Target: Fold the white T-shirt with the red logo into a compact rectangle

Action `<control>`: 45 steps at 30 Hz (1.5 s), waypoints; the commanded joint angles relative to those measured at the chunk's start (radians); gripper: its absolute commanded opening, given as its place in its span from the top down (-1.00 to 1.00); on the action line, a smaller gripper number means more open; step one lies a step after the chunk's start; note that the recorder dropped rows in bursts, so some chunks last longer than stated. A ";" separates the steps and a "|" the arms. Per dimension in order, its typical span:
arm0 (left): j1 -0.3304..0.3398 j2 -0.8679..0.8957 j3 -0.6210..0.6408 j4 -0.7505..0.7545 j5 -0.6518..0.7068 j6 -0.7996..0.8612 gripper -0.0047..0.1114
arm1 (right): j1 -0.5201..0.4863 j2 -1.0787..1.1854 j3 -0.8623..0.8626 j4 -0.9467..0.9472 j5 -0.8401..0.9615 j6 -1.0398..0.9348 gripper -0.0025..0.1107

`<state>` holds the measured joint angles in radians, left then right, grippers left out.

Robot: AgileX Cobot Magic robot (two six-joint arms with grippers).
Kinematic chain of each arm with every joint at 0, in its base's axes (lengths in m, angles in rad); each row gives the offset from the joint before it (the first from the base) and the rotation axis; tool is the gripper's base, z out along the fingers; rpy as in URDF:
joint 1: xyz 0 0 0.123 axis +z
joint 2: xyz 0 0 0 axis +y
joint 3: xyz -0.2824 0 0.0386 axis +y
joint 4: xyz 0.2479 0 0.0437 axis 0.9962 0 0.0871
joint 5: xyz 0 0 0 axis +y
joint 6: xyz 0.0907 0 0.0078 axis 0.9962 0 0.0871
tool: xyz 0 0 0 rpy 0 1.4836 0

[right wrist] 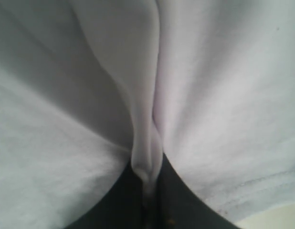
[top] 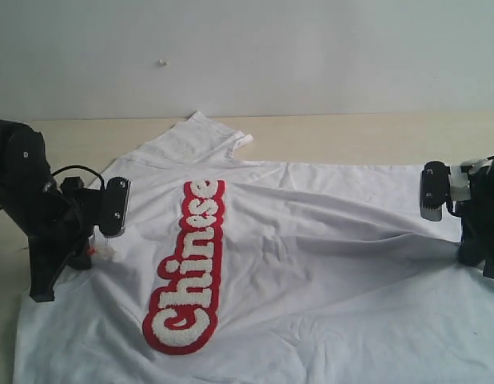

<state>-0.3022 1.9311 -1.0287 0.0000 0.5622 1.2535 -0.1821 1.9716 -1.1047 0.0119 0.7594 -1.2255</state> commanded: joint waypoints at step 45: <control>0.001 -1.052 -0.055 0.025 0.503 -0.457 0.92 | -0.004 -0.984 0.004 0.367 0.399 -0.029 0.96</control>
<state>-0.3022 0.9430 -1.0759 0.0753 1.0383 0.8118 -0.1821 1.0423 -1.1007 0.3066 1.1261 -1.2527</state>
